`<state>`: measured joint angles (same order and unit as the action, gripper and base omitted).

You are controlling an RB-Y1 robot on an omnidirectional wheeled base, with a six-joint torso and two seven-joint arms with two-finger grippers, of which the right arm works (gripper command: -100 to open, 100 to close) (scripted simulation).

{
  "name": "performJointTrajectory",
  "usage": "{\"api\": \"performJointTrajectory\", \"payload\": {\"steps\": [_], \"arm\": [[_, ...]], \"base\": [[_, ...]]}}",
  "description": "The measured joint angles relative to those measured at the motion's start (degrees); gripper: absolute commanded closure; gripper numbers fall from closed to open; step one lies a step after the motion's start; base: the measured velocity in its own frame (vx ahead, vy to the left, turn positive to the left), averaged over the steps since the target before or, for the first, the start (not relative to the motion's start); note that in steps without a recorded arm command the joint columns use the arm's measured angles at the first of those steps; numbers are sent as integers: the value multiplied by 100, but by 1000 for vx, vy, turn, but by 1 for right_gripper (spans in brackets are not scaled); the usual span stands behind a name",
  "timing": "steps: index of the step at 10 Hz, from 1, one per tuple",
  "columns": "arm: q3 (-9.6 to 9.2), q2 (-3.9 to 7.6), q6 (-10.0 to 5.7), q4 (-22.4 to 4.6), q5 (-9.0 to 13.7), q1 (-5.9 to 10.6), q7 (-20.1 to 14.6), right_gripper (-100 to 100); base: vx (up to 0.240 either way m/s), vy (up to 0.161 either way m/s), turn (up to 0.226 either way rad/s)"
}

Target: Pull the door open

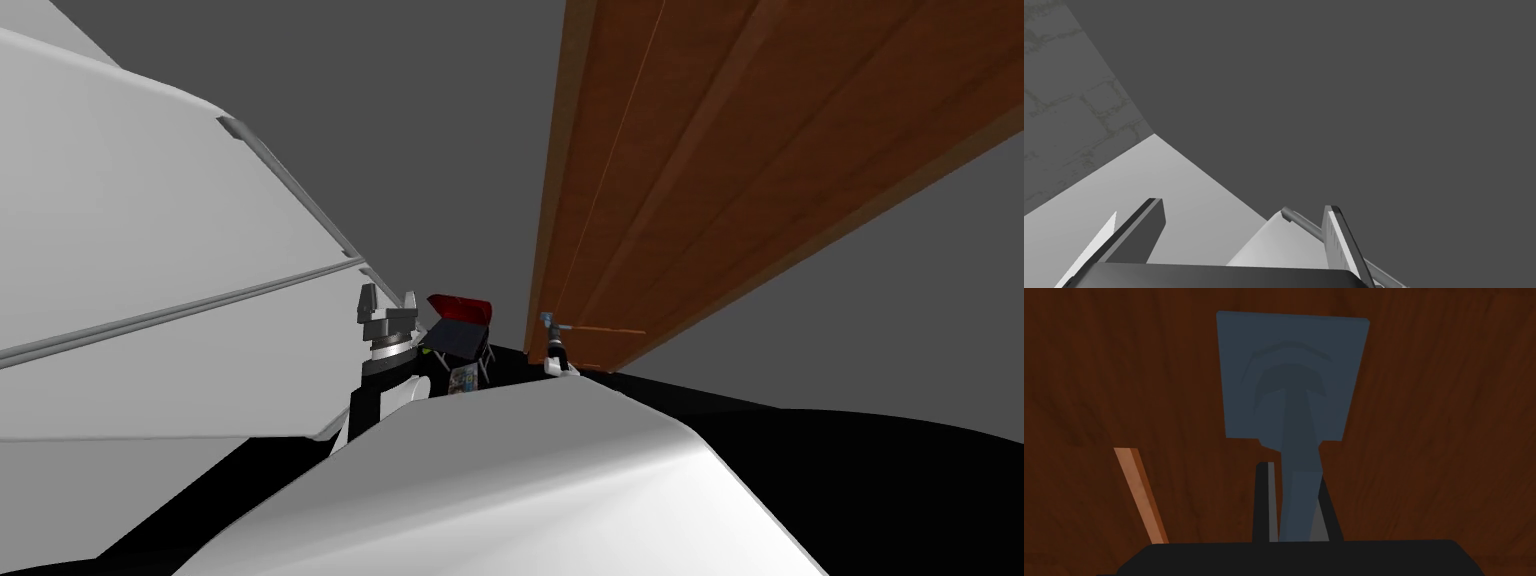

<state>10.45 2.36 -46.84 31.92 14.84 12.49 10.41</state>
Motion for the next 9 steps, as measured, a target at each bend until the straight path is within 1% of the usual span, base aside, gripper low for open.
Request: {"api": "performJointTrajectory", "payload": {"steps": [3, 4, 6, 9], "arm": [[14, 87, -65, -131, 11, 20, -23, 100], [17, 121, -55, -86, 13, -11, -27, 100], [24, 205, -78, -156, 21, -2, -52, 100], [33, 343, -91, -140, 30, -44, -95, 100]], "base": [[-236, 19, 78], [-217, 6, 84], [-197, 16, 87], [-168, 21, 86]]}}
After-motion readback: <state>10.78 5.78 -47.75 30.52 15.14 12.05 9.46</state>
